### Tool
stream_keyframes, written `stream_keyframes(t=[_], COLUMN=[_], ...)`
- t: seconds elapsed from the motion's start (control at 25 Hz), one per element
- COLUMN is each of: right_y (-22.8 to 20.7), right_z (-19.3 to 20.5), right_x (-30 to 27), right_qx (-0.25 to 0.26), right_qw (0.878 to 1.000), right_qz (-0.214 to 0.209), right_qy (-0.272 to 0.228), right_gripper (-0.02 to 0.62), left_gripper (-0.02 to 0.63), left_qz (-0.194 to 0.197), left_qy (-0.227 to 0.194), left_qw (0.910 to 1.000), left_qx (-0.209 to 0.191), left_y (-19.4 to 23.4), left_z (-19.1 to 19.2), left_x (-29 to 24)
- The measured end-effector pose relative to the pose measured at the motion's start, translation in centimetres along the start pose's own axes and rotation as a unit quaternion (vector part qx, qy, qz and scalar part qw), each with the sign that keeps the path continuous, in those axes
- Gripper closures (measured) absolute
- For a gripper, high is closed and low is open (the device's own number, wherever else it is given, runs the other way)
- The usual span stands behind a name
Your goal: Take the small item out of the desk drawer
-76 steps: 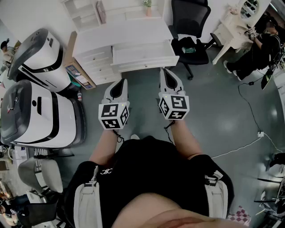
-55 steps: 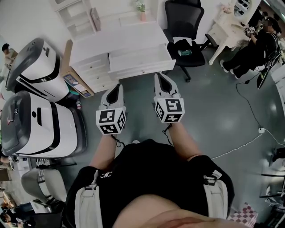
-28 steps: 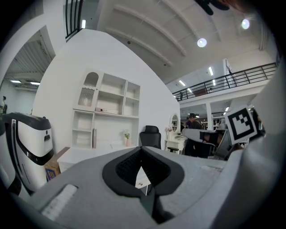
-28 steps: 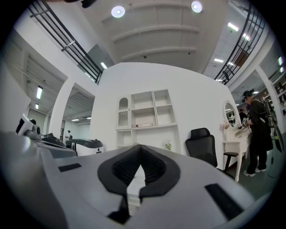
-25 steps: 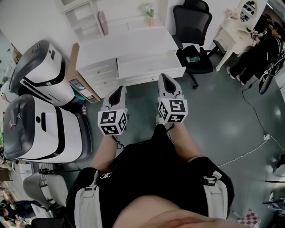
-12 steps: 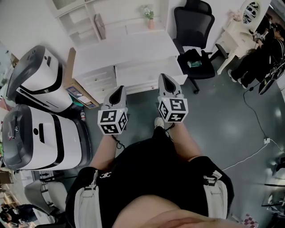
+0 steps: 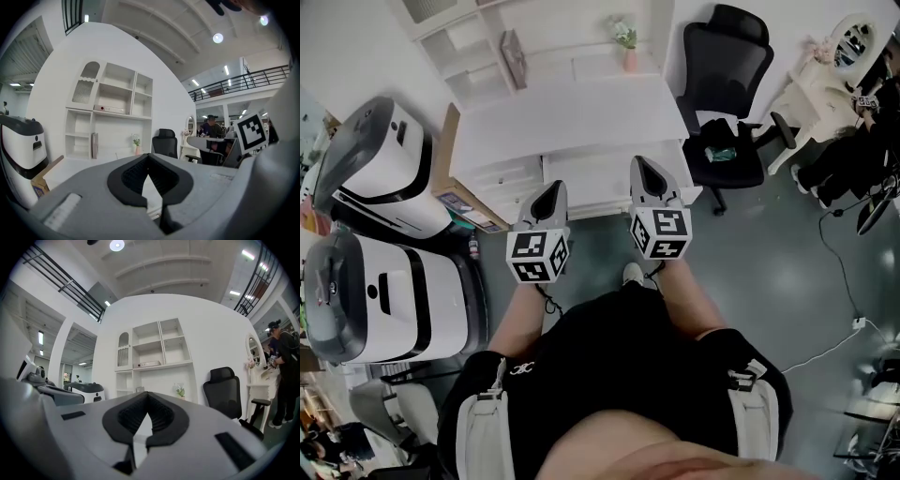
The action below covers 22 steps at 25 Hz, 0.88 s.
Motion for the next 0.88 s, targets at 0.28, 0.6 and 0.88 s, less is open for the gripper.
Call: stream_keyframes(t=[0.28,0.6,0.88], right_y=[-4.8,-10.1,-11.7], right_z=[-0.2,0.2,0.4], right_x=[-5.9,-11.2,-14.2], right_qx=[-0.005,-0.01,-0.009], right_qw=[1.0,0.998,0.997], right_qz=[-0.019,-0.046,-0.057], right_qy=[0.017,0.039,0.05], right_gripper=[0.6,0.6,0.6], left_gripper=[0.591,0.591,0.591], left_qz=[-0.02,-0.029,-0.037], left_qy=[0.023,0.042,0.04], left_qw=[0.9995,0.9987,0.9984], left_qx=[0.008,0.01,0.016], left_y=[0.2,-1.4,-0.6], left_z=[-0.5,-0.7,-1.3], left_x=[-7.2,-15.0,-18.3])
Point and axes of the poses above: the fingertips, and each gripper's own axes: x backward along the fingers, y to its left, z out of its underside, the point moved 3 cm from there along x, backward along the fingers, and after that the axes turned 2 degrees about -x, right-handed, at the moved point
